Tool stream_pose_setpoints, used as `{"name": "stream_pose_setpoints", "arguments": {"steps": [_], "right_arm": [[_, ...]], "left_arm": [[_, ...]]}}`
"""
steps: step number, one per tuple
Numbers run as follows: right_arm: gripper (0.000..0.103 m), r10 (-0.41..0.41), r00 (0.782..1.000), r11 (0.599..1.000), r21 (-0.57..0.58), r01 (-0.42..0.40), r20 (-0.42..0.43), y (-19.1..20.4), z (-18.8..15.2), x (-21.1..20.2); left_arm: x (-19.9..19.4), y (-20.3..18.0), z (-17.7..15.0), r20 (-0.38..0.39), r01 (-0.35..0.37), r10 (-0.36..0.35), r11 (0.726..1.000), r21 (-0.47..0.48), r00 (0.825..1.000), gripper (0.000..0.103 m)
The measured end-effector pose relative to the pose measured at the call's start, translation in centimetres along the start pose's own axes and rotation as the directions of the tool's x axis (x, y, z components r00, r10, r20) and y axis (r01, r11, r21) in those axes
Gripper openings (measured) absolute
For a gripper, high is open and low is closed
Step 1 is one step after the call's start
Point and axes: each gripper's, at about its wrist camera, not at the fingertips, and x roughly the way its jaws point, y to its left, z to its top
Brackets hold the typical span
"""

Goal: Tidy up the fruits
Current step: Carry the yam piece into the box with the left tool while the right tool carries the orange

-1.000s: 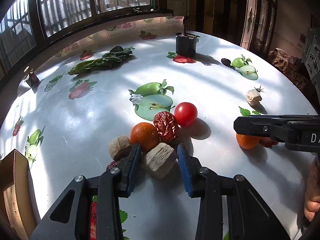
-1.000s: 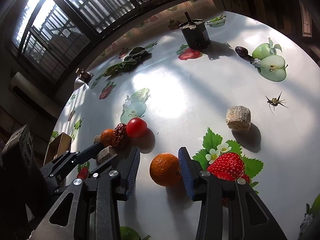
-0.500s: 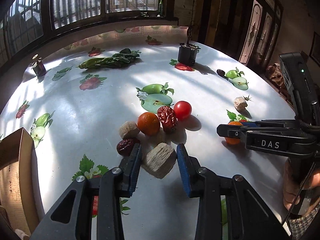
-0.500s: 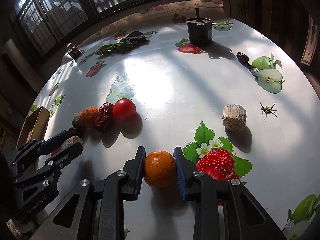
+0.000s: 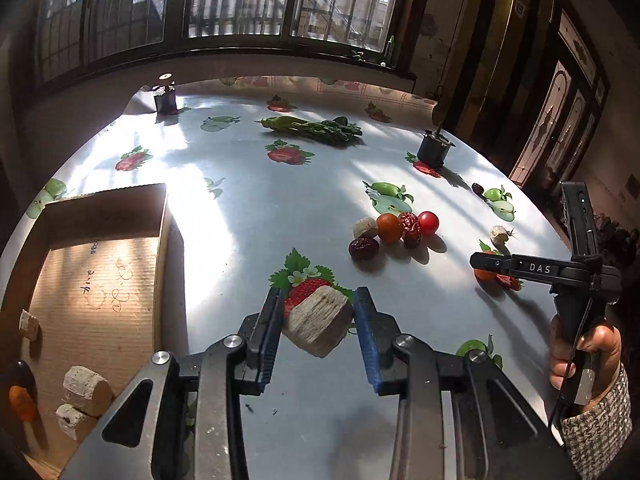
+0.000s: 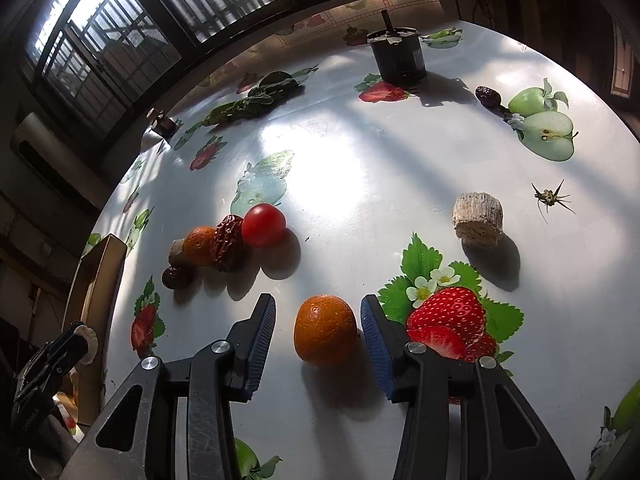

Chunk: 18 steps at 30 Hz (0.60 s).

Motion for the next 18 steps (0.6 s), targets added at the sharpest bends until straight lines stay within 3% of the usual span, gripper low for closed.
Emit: {"name": "stream_pose_setpoints", "arguments": {"steps": [3,5,6,10,18], "right_arm": [[0.047,-0.052,0.998,0.998,-0.022,0.052,0.017,0.5,-0.6,-0.3],[0.037,-0.117,0.993,0.993,-0.02,0.117,0.011,0.9,-0.8,-0.3],[0.032,-0.126,0.992,0.992,-0.005,0.126,0.0,0.9,-0.7,-0.4],[0.032,-0.103,0.995,0.995,-0.017,0.103,0.015,3.1,-0.7,-2.2],[0.033,0.109,0.994,0.97,-0.219,-0.101,0.025,16.0,0.5,-4.2]], "left_arm": [[-1.3,2.2,-0.5,0.015,-0.011,0.012,0.999,-0.048,1.0,0.035],[-2.0,3.5,-0.9,0.021,-0.015,0.017,0.997,-0.074,1.0,0.035],[-2.3,4.2,-1.0,0.024,-0.013,0.015,0.996,-0.087,1.0,0.035],[-3.6,7.7,-1.2,0.022,0.005,-0.001,0.988,-0.155,1.0,0.035],[-5.5,16.1,1.8,-0.037,-0.097,0.091,0.976,-0.193,0.995,0.035]]}}
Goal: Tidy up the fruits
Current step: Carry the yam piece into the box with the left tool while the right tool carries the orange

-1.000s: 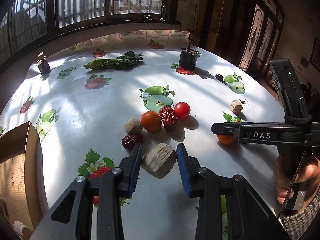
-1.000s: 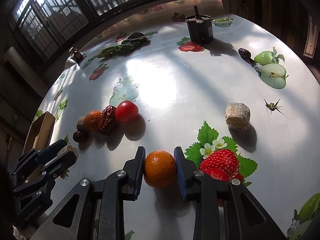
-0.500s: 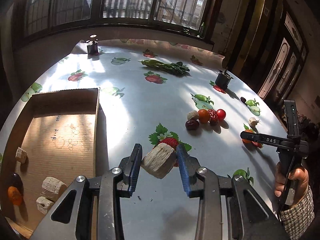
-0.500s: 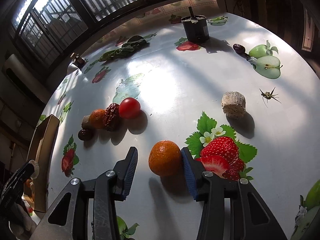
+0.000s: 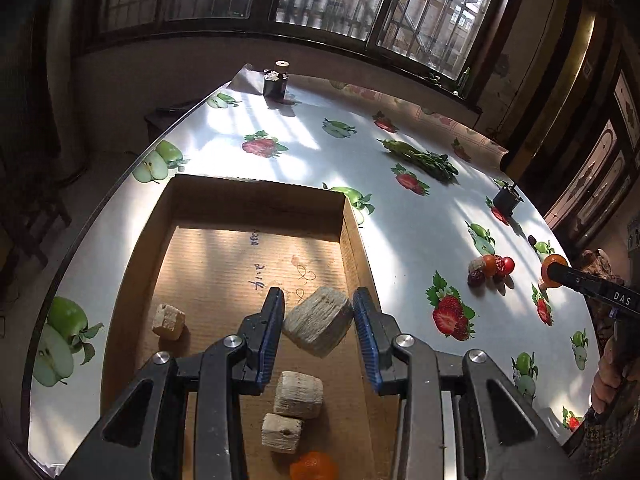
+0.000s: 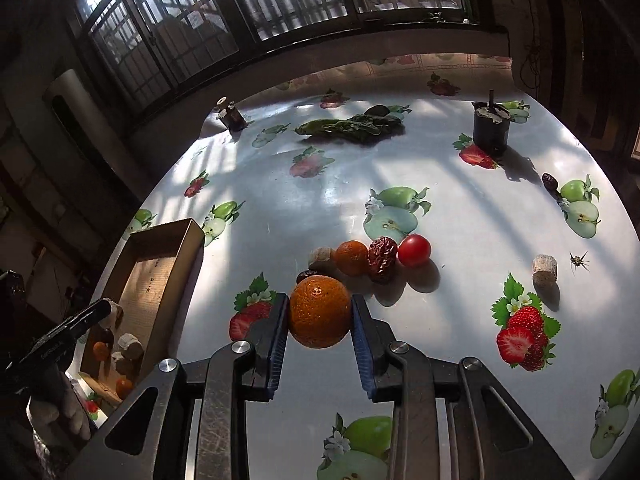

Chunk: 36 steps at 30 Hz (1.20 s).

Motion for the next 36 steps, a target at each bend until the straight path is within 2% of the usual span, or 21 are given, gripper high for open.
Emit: {"name": "stream_pose_setpoints", "arguments": {"steps": [3,6,10,13,16,21,26,32,36], "right_arm": [[0.033,0.109,0.993,0.992,-0.054,-0.112,-0.049,5.6,0.8,2.6],[0.033,0.178,0.978,0.975,-0.113,-0.189,-0.104,10.9,0.7,6.3],[0.033,0.208,0.958,0.958,-0.156,-0.24,-0.196,16.4,-0.4,11.6],[0.033,0.172,0.956,0.954,-0.201,-0.222,-0.239,18.8,-1.6,14.9],[0.033,0.127,0.955,0.952,-0.237,-0.193,-0.267,20.0,-2.6,17.2],[0.034,0.088,0.959,0.949,-0.269,-0.163,-0.27,20.2,-3.2,18.6],[0.036,0.068,0.966,0.938,-0.314,-0.147,-0.251,20.7,-3.6,18.7],[0.039,0.108,0.974,0.945,-0.285,-0.162,-0.197,20.1,-2.9,16.6],[0.039,0.147,0.98,0.956,-0.233,-0.176,-0.137,19.0,-2.6,13.0]], "left_arm": [[1.5,3.2,1.6,-0.048,-0.065,0.064,0.998,-0.014,0.997,0.035],[3.5,6.0,2.1,-0.108,-0.073,0.064,0.994,-0.081,0.992,0.035],[5.7,8.1,2.0,-0.167,-0.088,0.064,0.986,-0.138,0.984,0.035],[6.5,8.6,1.6,-0.19,-0.099,0.07,0.984,-0.148,0.979,0.035],[7.1,8.7,1.2,-0.21,-0.114,0.081,0.982,-0.151,0.974,0.035],[6.9,8.9,1.0,-0.195,-0.108,0.076,0.981,-0.162,0.978,0.035],[6.1,9.0,0.9,-0.167,-0.105,0.074,0.977,-0.187,0.983,0.043],[2.6,7.5,0.7,-0.088,-0.145,0.131,0.974,-0.174,0.987,0.045],[-0.7,5.5,0.4,-0.01,-0.147,0.147,0.976,-0.161,0.989,0.054]]}}
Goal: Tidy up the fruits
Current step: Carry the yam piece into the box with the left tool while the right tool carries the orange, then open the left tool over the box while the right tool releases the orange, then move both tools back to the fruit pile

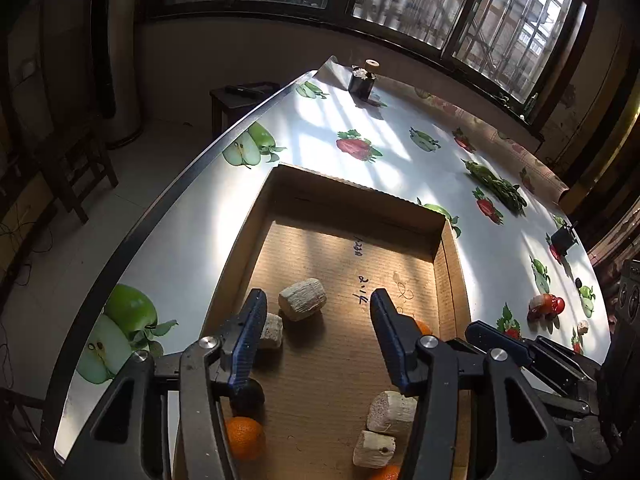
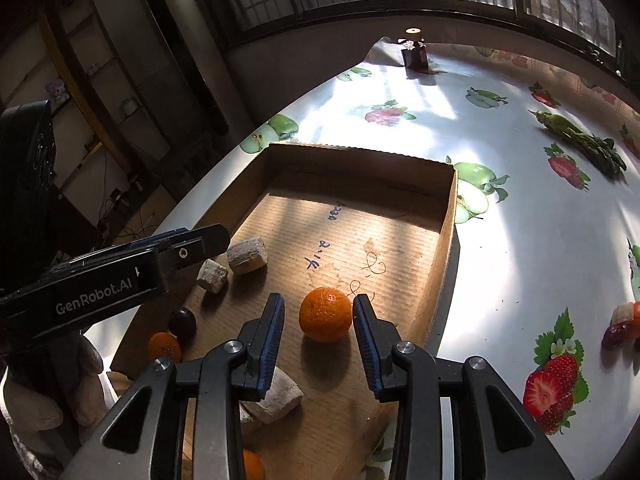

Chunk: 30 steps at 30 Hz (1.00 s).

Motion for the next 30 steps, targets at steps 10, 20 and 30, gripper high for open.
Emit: {"name": "stream_pose_setpoints", "arguments": {"steps": [10,20,30], "right_arm": [[0.06,0.308,0.942,0.877,0.344,-0.335,0.133,-6.3,-4.9,-10.1],[0.06,0.146,0.967,0.888,0.403,-0.221,0.207,-12.6,-8.4,-21.3],[0.063,0.254,0.907,0.828,0.41,-0.383,0.335,-15.1,-8.7,-28.8]], "left_arm": [[-8.4,-6.3,-1.6,0.129,0.11,-0.123,0.989,0.098,0.984,0.054],[-19.0,-12.3,-1.6,0.312,0.065,-0.132,0.974,0.216,0.941,0.054],[-27.2,-17.7,-0.4,0.472,0.006,-0.185,0.935,0.355,0.862,0.073]]}}
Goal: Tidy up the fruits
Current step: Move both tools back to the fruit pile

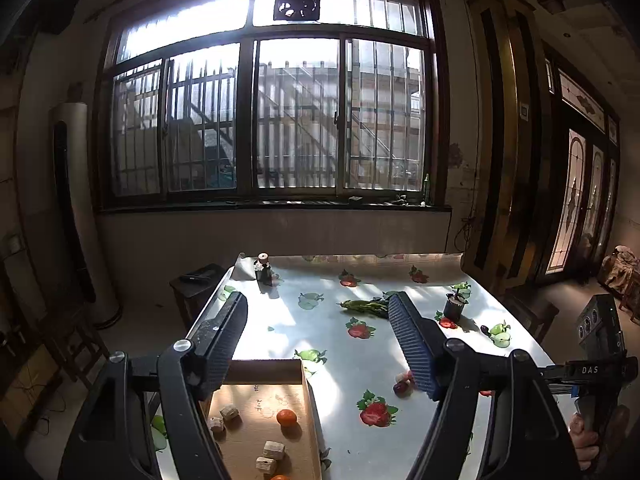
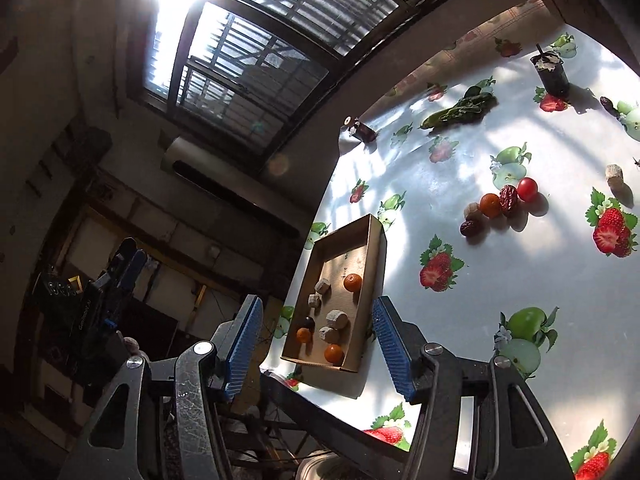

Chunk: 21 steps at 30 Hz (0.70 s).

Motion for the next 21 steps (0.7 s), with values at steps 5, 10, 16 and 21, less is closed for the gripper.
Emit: {"name": "stream_pose_setpoints", "arguments": {"steps": [5,10,16,21], "right_arm": [[0.063,-0.119,0.986,0.99,-0.06,0.126,0.118,2.5,3.3,-5.7],[0.067,-0.221,0.927,0.951,-0.143,0.273,0.304,7.9,7.6,-12.6],[0.083,-0.4,0.79,0.837,-0.167,0.522,0.466,12.0,12.8,-14.8],[0.088,-0.487,0.787,0.805,-0.155,0.573,0.379,5.9,12.6,-8.3]], "left_arm": [[-0.4,-0.2,2.1,-0.023,-0.05,0.051,0.997,0.053,0.998,0.073],[0.3,1.0,5.5,-0.015,-0.134,0.135,0.989,0.061,0.991,0.073],[5.1,2.0,7.0,-0.136,-0.081,0.08,0.997,-0.001,0.988,0.076],[12.0,0.6,0.8,-0.289,0.047,-0.071,0.995,-0.091,0.955,0.076]]}}
